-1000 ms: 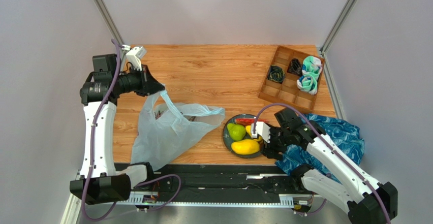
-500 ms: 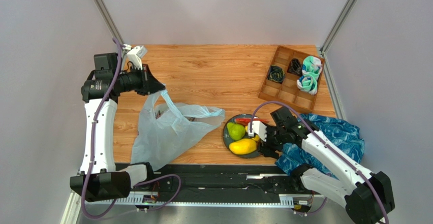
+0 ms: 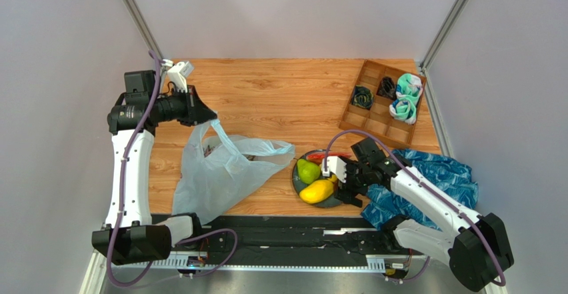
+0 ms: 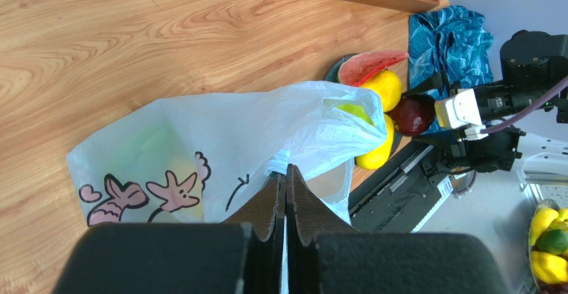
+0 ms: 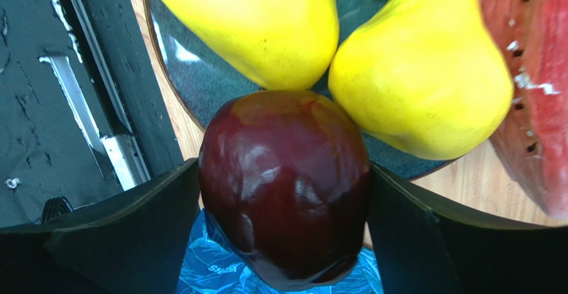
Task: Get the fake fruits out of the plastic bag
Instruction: Place the fake fruit on the plate.
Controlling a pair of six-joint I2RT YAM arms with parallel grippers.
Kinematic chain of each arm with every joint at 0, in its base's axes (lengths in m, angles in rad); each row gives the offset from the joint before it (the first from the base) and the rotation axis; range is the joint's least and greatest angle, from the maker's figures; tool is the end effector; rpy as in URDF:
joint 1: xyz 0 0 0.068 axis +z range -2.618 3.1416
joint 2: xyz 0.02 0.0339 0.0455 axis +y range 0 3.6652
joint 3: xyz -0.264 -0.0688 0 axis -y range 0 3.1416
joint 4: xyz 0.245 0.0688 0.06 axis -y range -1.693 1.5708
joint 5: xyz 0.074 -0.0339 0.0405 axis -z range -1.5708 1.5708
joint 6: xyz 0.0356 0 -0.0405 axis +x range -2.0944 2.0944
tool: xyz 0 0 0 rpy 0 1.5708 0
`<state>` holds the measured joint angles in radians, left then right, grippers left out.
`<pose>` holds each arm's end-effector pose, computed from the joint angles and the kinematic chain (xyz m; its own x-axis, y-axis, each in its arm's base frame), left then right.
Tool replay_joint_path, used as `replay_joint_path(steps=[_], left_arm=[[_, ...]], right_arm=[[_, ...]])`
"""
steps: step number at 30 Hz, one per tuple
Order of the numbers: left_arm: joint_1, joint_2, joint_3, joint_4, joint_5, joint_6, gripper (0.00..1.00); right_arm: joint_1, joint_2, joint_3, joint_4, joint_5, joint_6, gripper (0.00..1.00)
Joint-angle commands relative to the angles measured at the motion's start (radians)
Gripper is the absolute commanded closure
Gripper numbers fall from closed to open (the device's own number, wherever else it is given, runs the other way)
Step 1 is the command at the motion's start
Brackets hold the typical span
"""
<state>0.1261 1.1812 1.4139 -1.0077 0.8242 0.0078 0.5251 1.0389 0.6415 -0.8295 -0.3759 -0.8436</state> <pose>0.2160 0.0010 0.4039 -0.6907 -0.0822 -0.7184 0.4402 0.7404 -0.5080 0.1417 0.0972 0.2007 -0.1132 -0.8687 -0.4823 -0.9897 0.1412 -0.0221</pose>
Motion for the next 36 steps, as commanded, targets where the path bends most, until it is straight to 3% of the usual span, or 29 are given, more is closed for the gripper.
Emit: replay_joint_path(steps=[1, 17, 26, 36], left_arm=[[0.003, 0.000, 0.007, 0.024, 0.009, 0.015, 1.00], [0.003, 0.028, 0.011, 0.041, 0.030, 0.004, 1.00], [0.003, 0.018, 0.000, 0.044, 0.032, 0.004, 1.00], [0.003, -0.006, -0.020, 0.038, 0.032, 0.008, 1.00]], right_arm=[[0.000, -0.025, -0.005, -0.029, 0.026, 0.015, 0.05], [-0.002, -0.149, 0.072, -0.137, 0.143, 0.026, 0.01], [-0.004, -0.047, 0.033, 0.061, 0.348, 0.093, 0.10], [-0.005, -0.043, 0.049, 0.004, 0.312, 0.068, 0.12]])
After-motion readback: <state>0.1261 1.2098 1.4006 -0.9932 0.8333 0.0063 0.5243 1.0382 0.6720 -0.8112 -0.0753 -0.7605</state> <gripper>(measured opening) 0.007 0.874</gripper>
